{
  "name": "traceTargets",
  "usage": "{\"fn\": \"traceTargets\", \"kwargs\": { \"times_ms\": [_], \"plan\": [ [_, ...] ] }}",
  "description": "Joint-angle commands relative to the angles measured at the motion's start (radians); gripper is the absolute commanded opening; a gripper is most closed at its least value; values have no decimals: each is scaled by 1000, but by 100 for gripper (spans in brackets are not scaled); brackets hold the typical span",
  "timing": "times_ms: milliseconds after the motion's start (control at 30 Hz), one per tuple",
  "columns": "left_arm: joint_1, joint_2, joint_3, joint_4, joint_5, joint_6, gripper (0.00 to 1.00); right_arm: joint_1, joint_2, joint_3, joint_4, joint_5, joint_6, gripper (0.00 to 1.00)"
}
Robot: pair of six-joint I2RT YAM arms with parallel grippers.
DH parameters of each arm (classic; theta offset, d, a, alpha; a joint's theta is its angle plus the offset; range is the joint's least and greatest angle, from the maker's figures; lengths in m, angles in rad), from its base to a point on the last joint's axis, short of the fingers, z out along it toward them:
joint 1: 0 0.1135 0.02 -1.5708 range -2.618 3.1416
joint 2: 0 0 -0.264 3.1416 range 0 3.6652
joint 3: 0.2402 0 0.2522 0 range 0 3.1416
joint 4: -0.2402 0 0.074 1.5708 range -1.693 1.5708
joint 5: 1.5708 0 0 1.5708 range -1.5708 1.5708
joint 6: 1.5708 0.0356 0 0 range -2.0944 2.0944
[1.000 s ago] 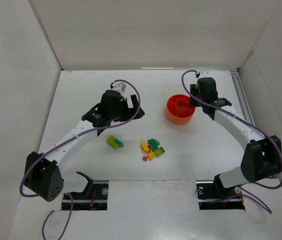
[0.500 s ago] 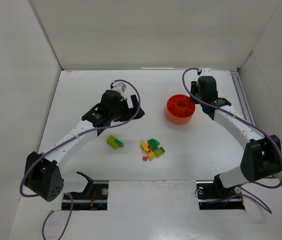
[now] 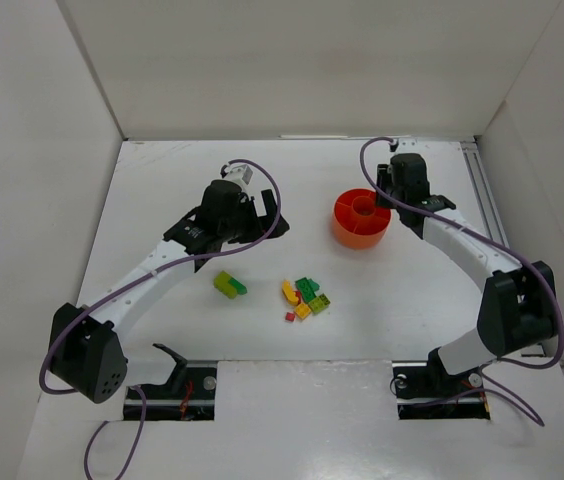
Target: Sort the legos into containers by color
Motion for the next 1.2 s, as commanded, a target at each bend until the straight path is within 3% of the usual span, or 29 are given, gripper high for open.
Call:
{"fn": "traceTargets", "kwargs": {
  "times_ms": [0, 100, 233, 333, 467, 700, 800, 967, 1167],
  "plan": [
    [-2, -16, 0, 11, -6, 14, 100, 13, -14, 3, 49, -15, 16, 33],
    [-2, -16, 0, 11, -6, 14, 100, 13, -37, 3, 24, -15, 26, 39],
    [-2, -16, 0, 11, -6, 14, 100, 13, -57, 12, -11, -4, 26, 39],
    [-2, -25, 0, 11, -6, 14, 100, 22, -57, 53, -101, 10, 66, 28],
    [-2, -34, -9, 11, -6, 14, 100, 31, -57, 72, -204, 82, 121, 24],
    [-2, -34, -18, 22, 3, 14, 100, 40, -58, 52, -169, 82, 163, 24],
    [-2, -34, -18, 22, 3, 14, 100, 40, -34, 52, -160, 72, 172, 39],
    [-2, -53, -18, 13, 3, 14, 100, 49, -23, 61, -151, 63, 172, 47],
    [-2, -62, -28, 13, 3, 14, 100, 49, -41, 61, -160, 72, 163, 63]
  ]
}}
